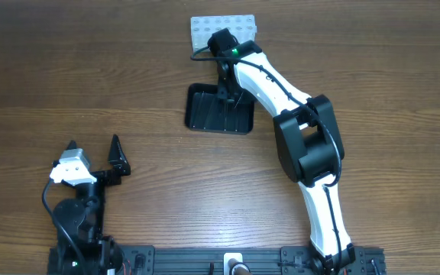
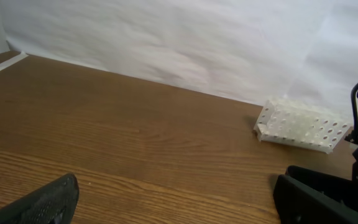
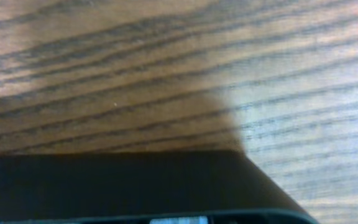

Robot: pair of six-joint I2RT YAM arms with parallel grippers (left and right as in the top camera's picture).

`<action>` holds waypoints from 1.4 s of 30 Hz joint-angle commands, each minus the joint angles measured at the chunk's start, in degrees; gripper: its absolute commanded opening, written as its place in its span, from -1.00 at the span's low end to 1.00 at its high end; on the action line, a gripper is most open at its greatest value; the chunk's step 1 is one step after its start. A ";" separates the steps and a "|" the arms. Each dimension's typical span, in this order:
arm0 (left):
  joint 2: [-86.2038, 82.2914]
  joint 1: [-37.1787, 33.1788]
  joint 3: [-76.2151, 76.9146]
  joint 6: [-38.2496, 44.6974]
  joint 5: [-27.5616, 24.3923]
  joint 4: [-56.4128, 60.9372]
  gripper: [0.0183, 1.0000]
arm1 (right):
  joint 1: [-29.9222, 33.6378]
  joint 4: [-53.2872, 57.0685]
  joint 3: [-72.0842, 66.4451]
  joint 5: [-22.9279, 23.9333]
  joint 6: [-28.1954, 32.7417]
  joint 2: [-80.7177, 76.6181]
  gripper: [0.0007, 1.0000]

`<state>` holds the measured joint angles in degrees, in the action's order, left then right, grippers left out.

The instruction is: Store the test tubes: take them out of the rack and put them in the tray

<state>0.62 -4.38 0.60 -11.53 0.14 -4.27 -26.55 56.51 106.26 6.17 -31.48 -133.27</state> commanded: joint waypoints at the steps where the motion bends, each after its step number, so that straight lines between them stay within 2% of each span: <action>1: -0.46 -0.35 -0.26 0.85 -0.76 -0.09 0.99 | 0.35 -0.11 0.07 0.72 -0.17 -0.37 -0.31; 14: -0.46 -0.35 -0.26 0.85 -0.76 -0.09 1.00 | 0.22 8.81 10.27 0.76 0.31 8.68 -0.17; 19: -0.46 -0.35 -0.26 0.85 -0.76 -0.09 0.99 | 0.20 10.80 12.48 0.79 2.49 13.53 0.23; 24: -0.46 -0.35 -0.26 0.85 -0.76 -0.09 1.00 | 0.22 11.67 12.48 1.27 12.81 18.21 0.66; 27: -0.46 -0.35 -0.26 0.85 -0.76 -0.09 0.99 | 0.22 13.22 12.48 3.48 19.98 21.42 0.89; 30: -0.46 -0.35 -0.26 0.85 -0.76 -0.09 0.99 | 0.28 15.45 12.48 7.54 23.98 24.90 0.98; 33: -0.46 -0.35 -0.26 0.85 -0.76 -0.09 1.00 | 0.55 18.91 12.48 10.38 25.64 28.39 0.98; 42: -0.46 -0.35 -0.26 0.85 -0.76 -0.09 1.00 | 3.30 32.37 12.09 10.86 25.99 37.59 0.99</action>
<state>0.62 -4.38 0.60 -11.53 0.14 -4.27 -24.32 87.48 117.82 15.42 -6.50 -98.61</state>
